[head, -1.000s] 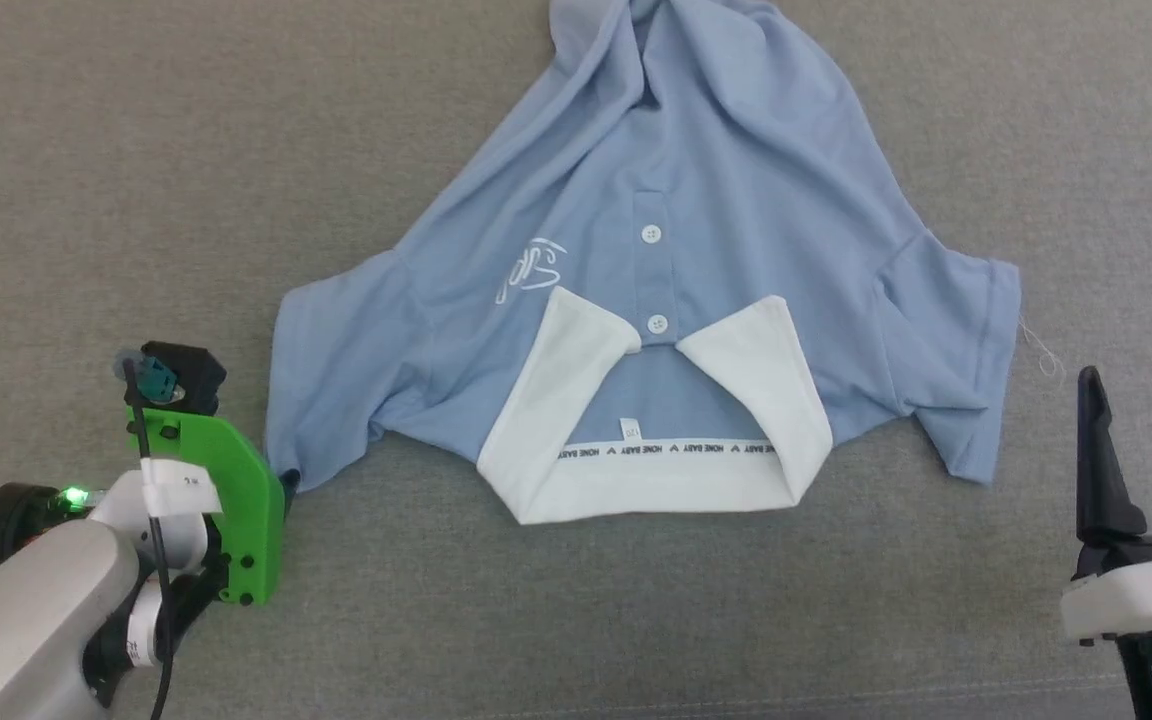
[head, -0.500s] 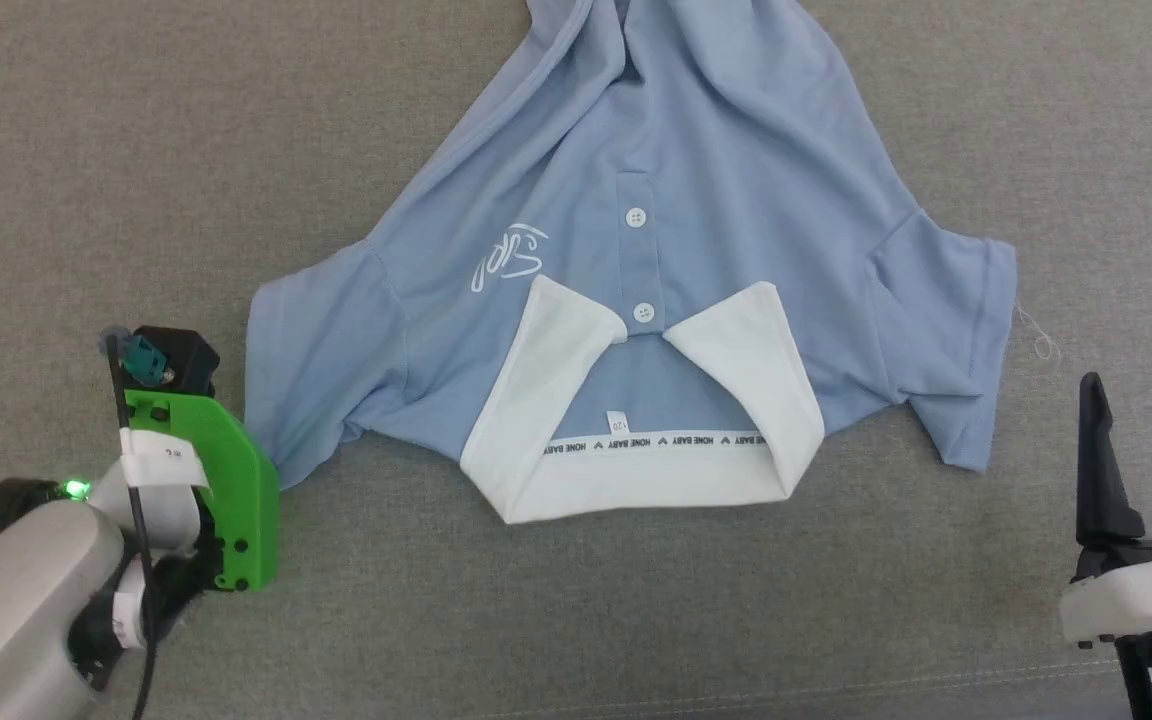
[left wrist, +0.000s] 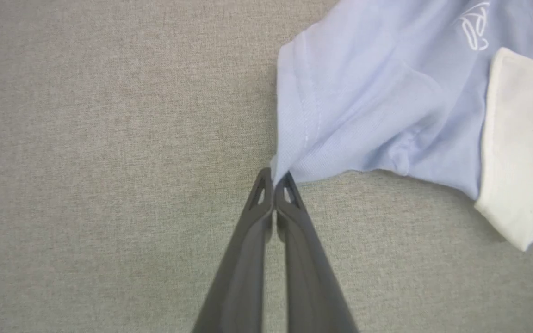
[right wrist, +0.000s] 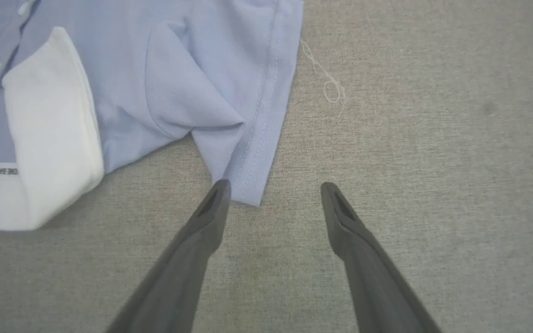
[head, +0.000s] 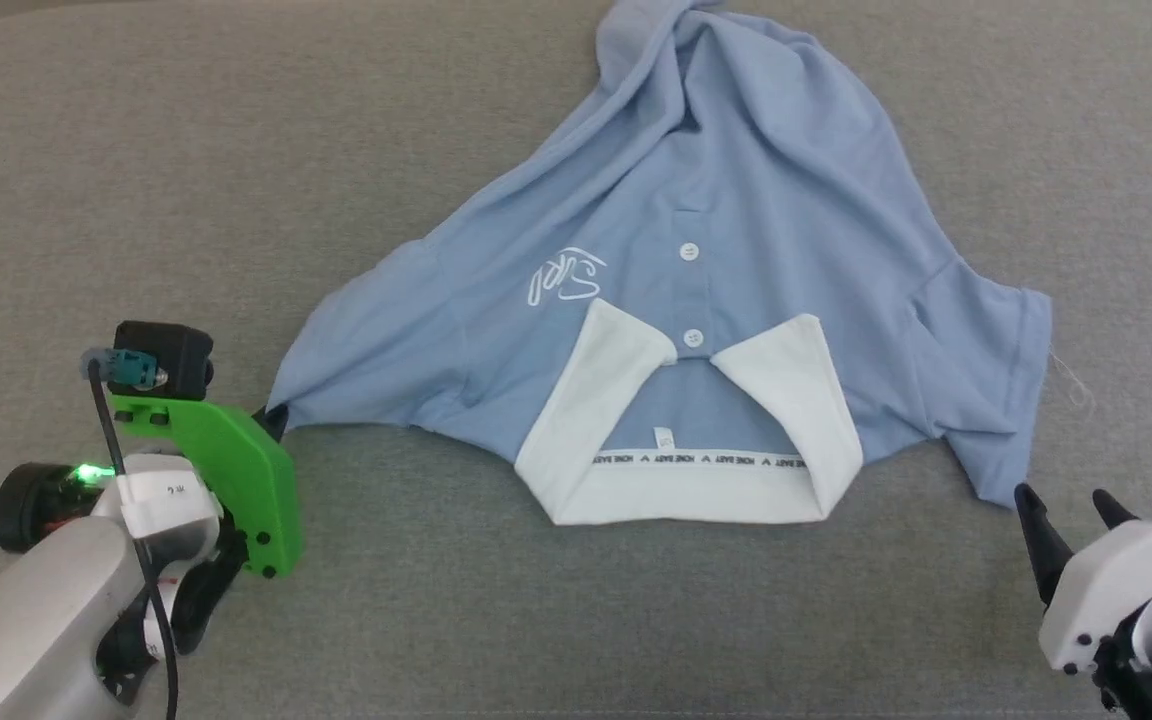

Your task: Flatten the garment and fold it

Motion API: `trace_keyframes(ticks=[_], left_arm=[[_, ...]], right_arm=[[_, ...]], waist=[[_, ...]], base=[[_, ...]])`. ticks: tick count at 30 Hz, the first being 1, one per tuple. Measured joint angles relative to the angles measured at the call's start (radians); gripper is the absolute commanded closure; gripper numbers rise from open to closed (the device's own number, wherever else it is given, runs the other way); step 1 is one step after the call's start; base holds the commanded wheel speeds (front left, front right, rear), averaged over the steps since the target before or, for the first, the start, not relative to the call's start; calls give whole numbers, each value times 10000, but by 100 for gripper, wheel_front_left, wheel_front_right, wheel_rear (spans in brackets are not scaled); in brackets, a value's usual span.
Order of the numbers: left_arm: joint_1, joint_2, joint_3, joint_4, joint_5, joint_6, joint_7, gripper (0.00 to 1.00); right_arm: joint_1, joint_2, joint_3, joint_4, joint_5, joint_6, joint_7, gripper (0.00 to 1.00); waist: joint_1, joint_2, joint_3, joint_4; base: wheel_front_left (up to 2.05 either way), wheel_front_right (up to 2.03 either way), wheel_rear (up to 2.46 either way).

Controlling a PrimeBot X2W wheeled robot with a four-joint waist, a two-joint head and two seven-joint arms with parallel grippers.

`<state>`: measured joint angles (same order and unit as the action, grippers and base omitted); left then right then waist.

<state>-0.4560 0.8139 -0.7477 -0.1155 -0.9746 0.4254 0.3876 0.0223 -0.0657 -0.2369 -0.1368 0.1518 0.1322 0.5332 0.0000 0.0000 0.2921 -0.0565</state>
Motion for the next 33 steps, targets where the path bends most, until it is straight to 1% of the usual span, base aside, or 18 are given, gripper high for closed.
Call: trace_keyframes(ticks=[3, 5, 8, 14, 20, 21, 22, 23, 29, 31, 33], left_arm=[[-9, 4, 15, -376, 69, 79, -31, 100], [-14, 8, 8, -566, 102, 105, -29, 100], [-23, 17, -6, -780, 159, 169, -19, 100], [-111, 40, -81, -953, 232, 174, 31, 100], [-167, 38, -98, -978, 234, 203, 86, 100], [-168, 38, -113, -974, 234, 203, 111, 100], [-169, 38, -134, -968, 234, 203, 132, 100], [-169, 38, -144, -957, 234, 203, 159, 100], [-155, 36, -182, -788, 232, 203, 155, 100], [-138, 27, -182, -677, 228, 201, 90, 100], [-88, 25, -136, -639, 148, 186, 13, 100]], right_arm=[[-390, 48, -301, 232, 65, 2, 1223, 0], [-593, 77, -497, 341, 33, 0, 1743, 0], [-799, 86, -537, 518, -50, 0, 2190, 0], [-880, 115, -380, 802, -368, 0, 2650, 0], [-1048, 58, -314, 903, -420, -2, 2495, 0], [-1056, 52, -311, 909, -435, 0, 2443, 52], [-1060, 40, -299, 913, -445, -2, 2372, 81], [-1070, 36, -286, 926, -449, -2, 2268, 100], [-1147, -31, -19, 1035, -895, -2, 1829, 100], [-1058, -232, -21, 941, -890, 0, 1705, 100], [-966, -596, -12, 629, -729, 0, 1616, 100]], waist=[[0, 0, -62, 251], [0, 0, -62, 394], [0, 0, -6, 573], [0, 0, 293, 742], [0, -1, 573, 849], [0, -1, 600, 859], [0, -1, 625, 871], [0, 0, 640, 877], [0, 0, 462, 799], [0, 0, 185, 710], [0, 0, -74, 639]], base=[[0, 0, 0], [0, 0, 0], [0, 0, 0], [0, 0, 0], [0, 0, 0], [0, 0, 0], [0, 0, 0], [0, 0, 0], [0, 0, 0], [0, 0, 0], [0, 0, 0]])
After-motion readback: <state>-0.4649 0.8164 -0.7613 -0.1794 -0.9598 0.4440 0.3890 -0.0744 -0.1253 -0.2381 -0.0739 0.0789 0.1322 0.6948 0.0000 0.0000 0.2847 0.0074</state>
